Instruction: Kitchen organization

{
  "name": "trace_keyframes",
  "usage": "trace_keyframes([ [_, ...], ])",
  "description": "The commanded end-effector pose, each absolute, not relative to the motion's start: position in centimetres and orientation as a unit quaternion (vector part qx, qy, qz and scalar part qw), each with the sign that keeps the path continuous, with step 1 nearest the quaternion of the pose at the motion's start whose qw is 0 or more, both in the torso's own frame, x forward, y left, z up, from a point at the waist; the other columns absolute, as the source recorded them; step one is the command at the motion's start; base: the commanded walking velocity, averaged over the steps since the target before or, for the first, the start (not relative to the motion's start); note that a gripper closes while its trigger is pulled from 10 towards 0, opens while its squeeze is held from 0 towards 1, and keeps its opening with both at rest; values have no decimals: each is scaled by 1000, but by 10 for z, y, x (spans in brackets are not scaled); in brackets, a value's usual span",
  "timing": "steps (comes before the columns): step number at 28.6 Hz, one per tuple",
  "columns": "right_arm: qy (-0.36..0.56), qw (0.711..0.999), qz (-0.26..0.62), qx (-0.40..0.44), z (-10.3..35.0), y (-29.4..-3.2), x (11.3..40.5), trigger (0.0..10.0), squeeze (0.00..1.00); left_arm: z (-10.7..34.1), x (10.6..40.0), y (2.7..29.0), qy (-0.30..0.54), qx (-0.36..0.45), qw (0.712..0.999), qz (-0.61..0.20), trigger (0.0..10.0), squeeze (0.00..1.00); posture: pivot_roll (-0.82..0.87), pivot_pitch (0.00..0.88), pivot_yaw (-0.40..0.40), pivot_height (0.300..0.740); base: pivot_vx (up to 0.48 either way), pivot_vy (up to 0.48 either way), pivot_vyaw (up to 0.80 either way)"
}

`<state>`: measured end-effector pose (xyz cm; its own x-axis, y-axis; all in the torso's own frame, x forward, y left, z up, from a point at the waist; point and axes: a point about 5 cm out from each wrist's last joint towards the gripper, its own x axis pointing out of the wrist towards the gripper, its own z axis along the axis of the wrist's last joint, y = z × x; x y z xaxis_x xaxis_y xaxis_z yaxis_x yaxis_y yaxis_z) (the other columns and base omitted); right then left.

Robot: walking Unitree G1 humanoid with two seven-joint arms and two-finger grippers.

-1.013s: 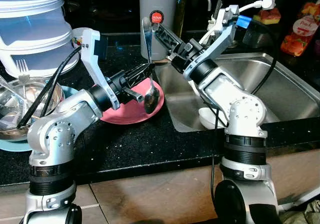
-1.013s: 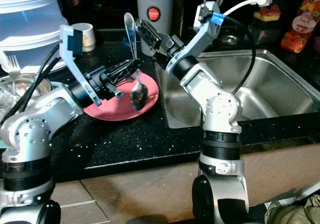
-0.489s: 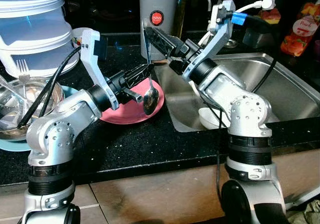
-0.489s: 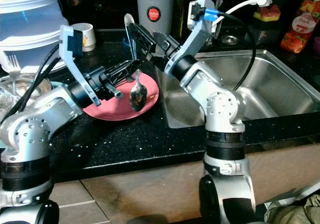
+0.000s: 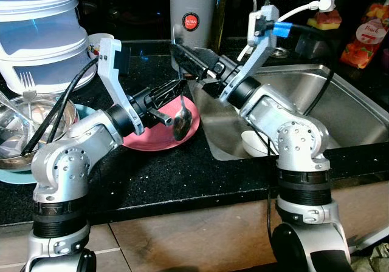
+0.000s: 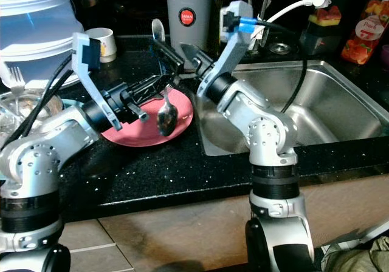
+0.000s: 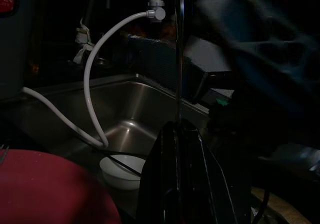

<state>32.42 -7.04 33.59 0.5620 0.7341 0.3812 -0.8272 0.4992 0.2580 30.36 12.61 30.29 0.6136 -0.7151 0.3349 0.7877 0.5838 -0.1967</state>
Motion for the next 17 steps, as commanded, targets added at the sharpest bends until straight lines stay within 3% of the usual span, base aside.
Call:
trace_keyframes([
  [1,-120,850,473,199,339,-71,318,10000,0,305,303,128,-113,-162,883,-426,0,0,44,70,-29,740,0,0,0],
  [5,-120,848,485,179,337,-70,315,10000,0,306,304,129,-114,-162,883,-426,0,0,45,72,-27,740,0,0,0],
  [17,-97,880,447,129,324,-69,324,10000,0,305,302,126,-109,-154,879,-439,0,0,49,77,-25,740,0,0,0],
])
